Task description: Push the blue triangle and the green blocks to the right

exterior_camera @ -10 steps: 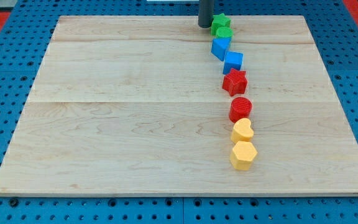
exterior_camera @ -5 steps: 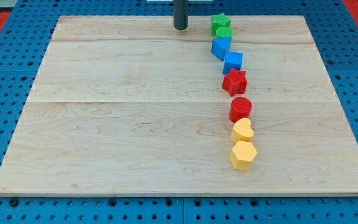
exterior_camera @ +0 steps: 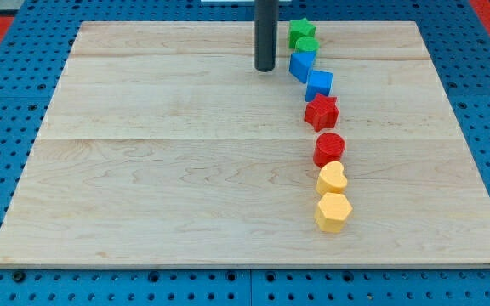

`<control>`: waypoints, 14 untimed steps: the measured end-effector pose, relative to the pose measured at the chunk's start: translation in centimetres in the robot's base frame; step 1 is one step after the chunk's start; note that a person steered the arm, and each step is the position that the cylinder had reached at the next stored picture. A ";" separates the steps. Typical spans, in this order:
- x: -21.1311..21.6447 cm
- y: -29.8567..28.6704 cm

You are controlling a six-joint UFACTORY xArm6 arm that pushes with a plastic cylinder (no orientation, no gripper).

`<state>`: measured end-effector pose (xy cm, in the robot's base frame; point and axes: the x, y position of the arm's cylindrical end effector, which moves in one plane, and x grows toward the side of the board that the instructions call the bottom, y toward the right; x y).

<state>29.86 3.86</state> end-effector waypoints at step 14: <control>-0.8 -0.9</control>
<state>29.10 2.95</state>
